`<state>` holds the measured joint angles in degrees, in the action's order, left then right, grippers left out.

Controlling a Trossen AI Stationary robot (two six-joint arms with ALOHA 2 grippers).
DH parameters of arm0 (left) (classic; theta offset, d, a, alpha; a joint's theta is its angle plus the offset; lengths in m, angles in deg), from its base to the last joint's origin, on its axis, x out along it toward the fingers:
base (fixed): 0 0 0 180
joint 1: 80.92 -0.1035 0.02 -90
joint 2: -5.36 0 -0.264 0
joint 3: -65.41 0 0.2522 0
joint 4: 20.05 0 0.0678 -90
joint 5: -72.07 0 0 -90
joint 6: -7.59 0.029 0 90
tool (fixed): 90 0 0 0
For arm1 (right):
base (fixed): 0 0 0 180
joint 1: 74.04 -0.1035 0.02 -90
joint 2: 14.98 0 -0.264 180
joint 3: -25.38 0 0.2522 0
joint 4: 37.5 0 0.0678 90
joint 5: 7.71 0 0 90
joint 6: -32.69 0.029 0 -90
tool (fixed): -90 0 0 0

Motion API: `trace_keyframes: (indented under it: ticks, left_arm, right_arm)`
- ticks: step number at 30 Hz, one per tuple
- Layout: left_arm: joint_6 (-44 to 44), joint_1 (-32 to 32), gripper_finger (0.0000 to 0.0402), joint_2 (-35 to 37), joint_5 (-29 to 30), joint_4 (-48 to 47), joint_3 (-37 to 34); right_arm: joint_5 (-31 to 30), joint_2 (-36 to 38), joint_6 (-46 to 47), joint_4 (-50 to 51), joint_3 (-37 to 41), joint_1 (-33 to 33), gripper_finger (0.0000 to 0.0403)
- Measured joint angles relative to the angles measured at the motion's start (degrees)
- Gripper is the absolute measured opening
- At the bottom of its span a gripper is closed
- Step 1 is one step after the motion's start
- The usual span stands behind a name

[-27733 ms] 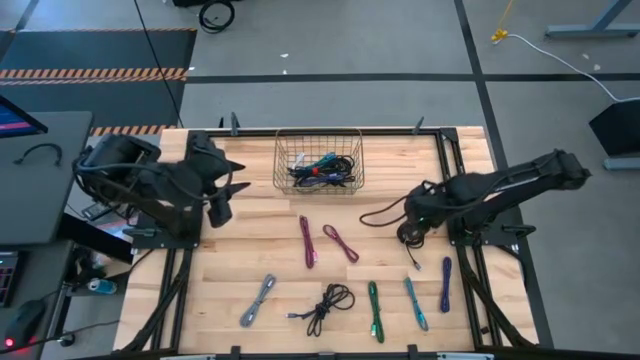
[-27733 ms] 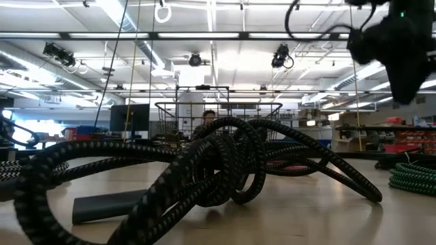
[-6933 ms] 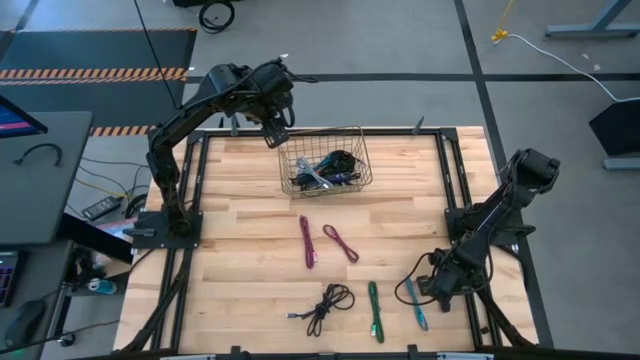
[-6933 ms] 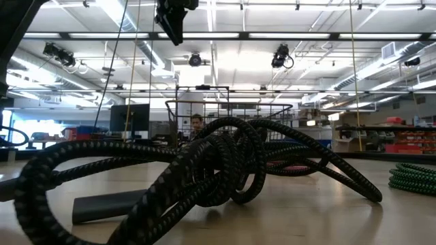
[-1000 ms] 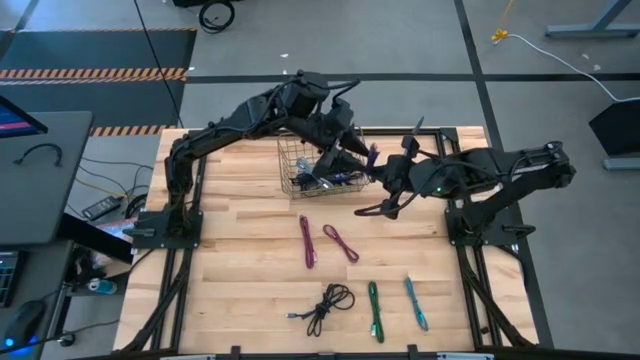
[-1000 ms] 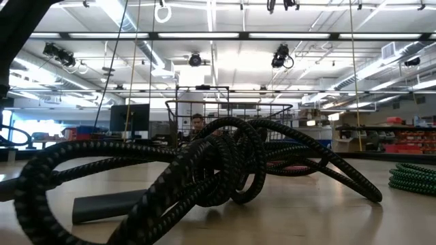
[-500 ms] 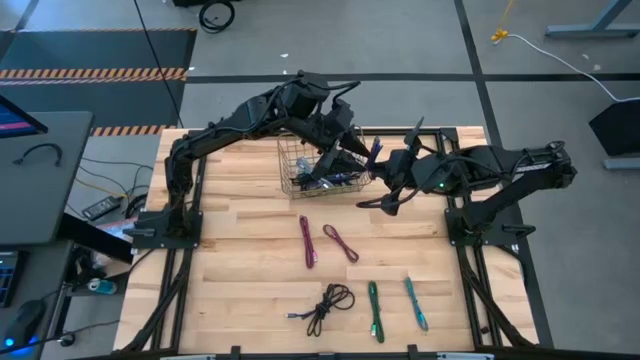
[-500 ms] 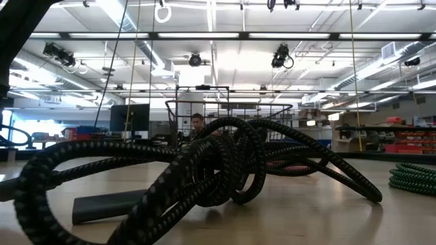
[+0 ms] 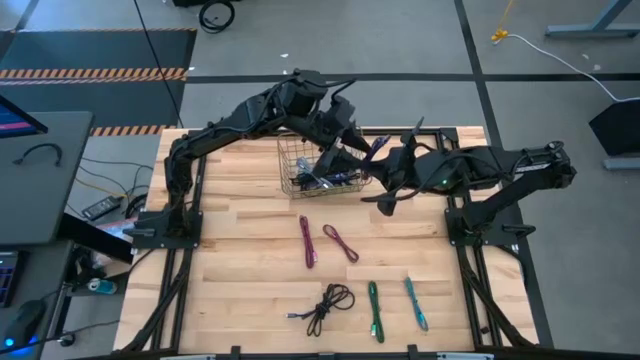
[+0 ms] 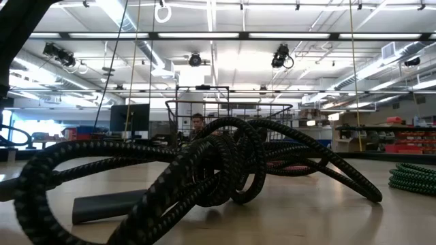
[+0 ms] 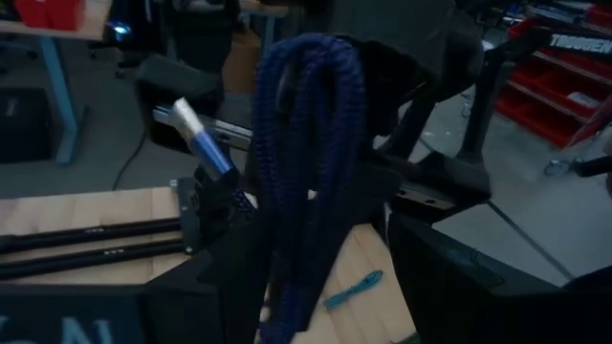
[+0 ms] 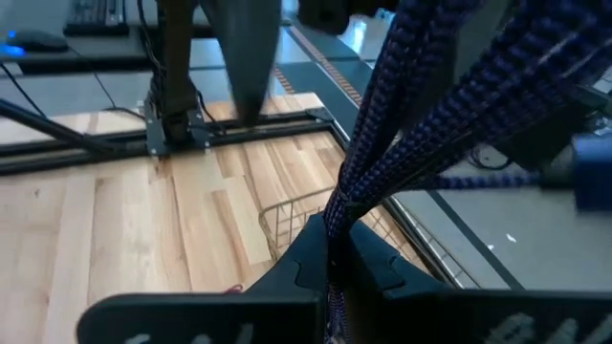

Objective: Pick and place USB-C Cables
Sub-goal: Put the dark blue charger cable into the wire basket

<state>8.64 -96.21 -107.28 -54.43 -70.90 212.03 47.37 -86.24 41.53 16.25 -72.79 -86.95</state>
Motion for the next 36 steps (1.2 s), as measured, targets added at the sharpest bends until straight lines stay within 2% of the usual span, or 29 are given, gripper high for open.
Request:
trace_keyframes:
  ticks: [8, 24, 28, 34, 36]
  left_arm:
    - [1.58, 0.03, 0.0215, -0.18, 3.74, 0.11, 0.0]
    - [1.22, -0.04, 0.0207, -0.85, 3.8, -0.05, 0.0]
    - [1.19, 0.15, 0.0163, -0.85, 3.91, -0.07, 0.0]
    - [1.07, 1.09, 0.0033, -0.85, 3.9, -0.09, 0.0]
    - [0.99, 1.09, 0.0031, -0.85, 3.04, -0.07, 0.0]
  right_arm:
    - [2.41, -0.44, -0.25, -3.85, 0.0, -0.37, 0.0014]
    - [2.78, -1.92, -1.42, -4.28, 0.0, -0.68, 0.0014]
    - [2.43, -1.92, -1.36, -3.98, 0.0, -0.68, 0.0014]
    - [2.45, -1.92, -1.38, -3.46, 0.0, -0.68, 0.0014]
    - [2.45, -1.92, -1.38, -3.5, 0.0, -0.68, 0.0014]
